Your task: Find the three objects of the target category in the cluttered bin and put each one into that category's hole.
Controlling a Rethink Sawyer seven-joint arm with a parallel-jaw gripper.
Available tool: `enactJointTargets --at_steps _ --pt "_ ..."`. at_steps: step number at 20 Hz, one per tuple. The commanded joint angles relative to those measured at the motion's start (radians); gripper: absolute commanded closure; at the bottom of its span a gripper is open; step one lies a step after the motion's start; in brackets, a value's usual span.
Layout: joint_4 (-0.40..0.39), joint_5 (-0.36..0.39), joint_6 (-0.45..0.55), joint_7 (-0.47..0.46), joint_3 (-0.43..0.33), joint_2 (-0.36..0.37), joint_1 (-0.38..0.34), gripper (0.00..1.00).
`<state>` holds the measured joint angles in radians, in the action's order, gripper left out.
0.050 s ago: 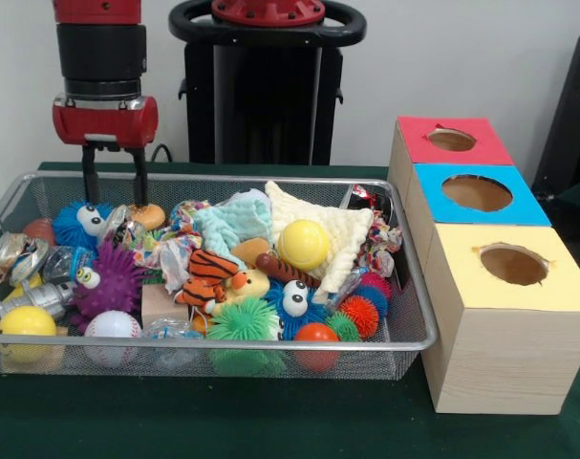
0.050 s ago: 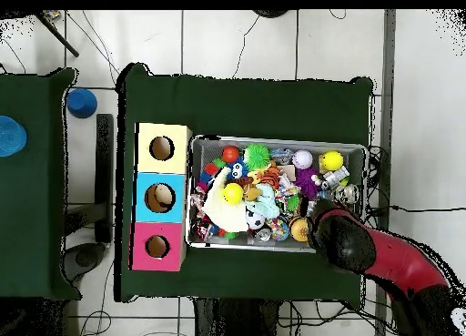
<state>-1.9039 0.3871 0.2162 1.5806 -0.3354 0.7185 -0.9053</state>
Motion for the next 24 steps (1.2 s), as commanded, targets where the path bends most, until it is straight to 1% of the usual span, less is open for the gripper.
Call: enactJointTargets --at_steps 1,3,9,15,18,24 --pt "0.066 0.093 -0.04 -0.051 -0.111 -0.049 -0.072 0.0" --pt "0.085 0.103 -0.025 -0.067 -0.135 -0.06 -0.101 0.0" --pt "0.108 0.138 -0.017 -0.053 -0.148 -0.078 -0.118 0.0" --pt "0.133 0.177 -0.039 -0.034 -0.133 -0.105 -0.114 0.0" --pt "0.146 0.2 -0.056 -0.015 -0.112 -0.128 -0.104 0.0" --pt "0.14 0.234 -0.108 0.038 -0.076 -0.157 -0.083 0.0"
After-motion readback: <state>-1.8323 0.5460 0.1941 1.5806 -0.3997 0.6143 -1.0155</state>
